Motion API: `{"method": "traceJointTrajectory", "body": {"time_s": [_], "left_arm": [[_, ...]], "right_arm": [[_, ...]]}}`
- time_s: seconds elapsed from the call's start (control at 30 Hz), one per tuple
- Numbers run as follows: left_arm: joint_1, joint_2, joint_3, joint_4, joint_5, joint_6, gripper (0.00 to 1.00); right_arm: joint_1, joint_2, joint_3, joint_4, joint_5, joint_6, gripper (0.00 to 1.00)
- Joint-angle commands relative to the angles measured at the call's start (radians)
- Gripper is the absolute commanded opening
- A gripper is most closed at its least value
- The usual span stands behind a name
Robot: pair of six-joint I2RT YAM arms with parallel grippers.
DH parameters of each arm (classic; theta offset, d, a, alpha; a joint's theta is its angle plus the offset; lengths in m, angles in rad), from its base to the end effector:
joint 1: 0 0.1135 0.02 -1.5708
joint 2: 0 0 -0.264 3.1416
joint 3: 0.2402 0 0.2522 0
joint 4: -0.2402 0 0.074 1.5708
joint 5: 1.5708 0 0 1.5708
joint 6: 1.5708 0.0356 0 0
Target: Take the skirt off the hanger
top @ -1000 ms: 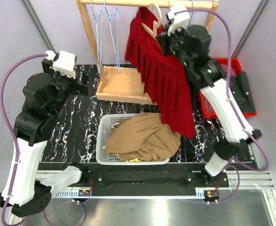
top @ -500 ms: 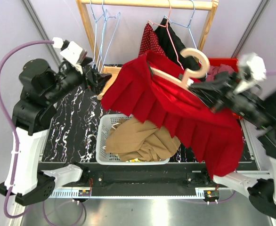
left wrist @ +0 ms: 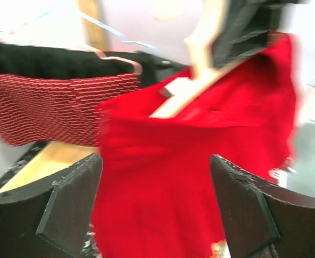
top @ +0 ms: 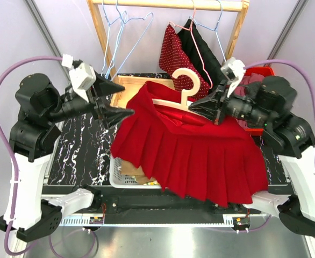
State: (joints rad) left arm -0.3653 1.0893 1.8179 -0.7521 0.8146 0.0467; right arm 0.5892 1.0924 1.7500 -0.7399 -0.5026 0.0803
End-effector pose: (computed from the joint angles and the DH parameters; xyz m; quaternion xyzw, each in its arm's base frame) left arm 0.1205 -0.0738 0.5530 0.4053 0.5863 -0.3816 0.5885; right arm 0.1239 0.1035 0.5364 -0.3424 0.6472 0.3883 0.5596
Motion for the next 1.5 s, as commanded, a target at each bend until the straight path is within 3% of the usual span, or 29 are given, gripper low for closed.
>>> {"method": "traceJointTrajectory", "body": {"time_s": [0.0,0.27,0.37,0.6,0.73,1.0,1.07,1.23,1.3,1.47], "left_arm": [[0.015,-0.012,-0.069,0.02,0.156,-0.013,0.84],[0.045,-0.037,-0.163,0.056,-0.064,0.088,0.8],[0.054,-0.02,-0.143,0.071,-0.077,0.09,0.8],[0.065,0.037,-0.126,0.132,0.058,-0.039,0.81],[0.083,0.07,-0.159,0.227,0.361,-0.188,0.81],[0.094,0.061,-0.229,0.344,0.408,-0.303,0.79],[0.094,0.067,-0.232,0.385,0.426,-0.338,0.74],[0.094,0.093,-0.239,0.489,0.486,-0.407,0.33],[0.094,0.095,-0.246,0.51,0.495,-0.427,0.26],[0.094,0.095,-0.243,0.514,0.485,-0.426,0.2]], "right_arm": [[0.001,-0.023,0.032,0.122,-0.027,0.013,0.0],[0.001,-0.029,0.029,0.122,-0.053,0.009,0.0],[0.001,-0.029,0.023,0.119,-0.068,0.009,0.0],[0.001,-0.037,-0.006,0.125,-0.082,0.021,0.0],[0.001,-0.037,-0.017,0.139,-0.085,0.035,0.0],[0.001,-0.04,-0.044,0.18,-0.106,0.056,0.0],[0.003,-0.037,-0.05,0.209,-0.119,0.073,0.0],[0.003,-0.026,-0.069,0.266,-0.155,0.113,0.0],[0.001,-0.025,-0.073,0.273,-0.16,0.119,0.0],[0.003,-0.023,-0.081,0.278,-0.177,0.131,0.0]]}}
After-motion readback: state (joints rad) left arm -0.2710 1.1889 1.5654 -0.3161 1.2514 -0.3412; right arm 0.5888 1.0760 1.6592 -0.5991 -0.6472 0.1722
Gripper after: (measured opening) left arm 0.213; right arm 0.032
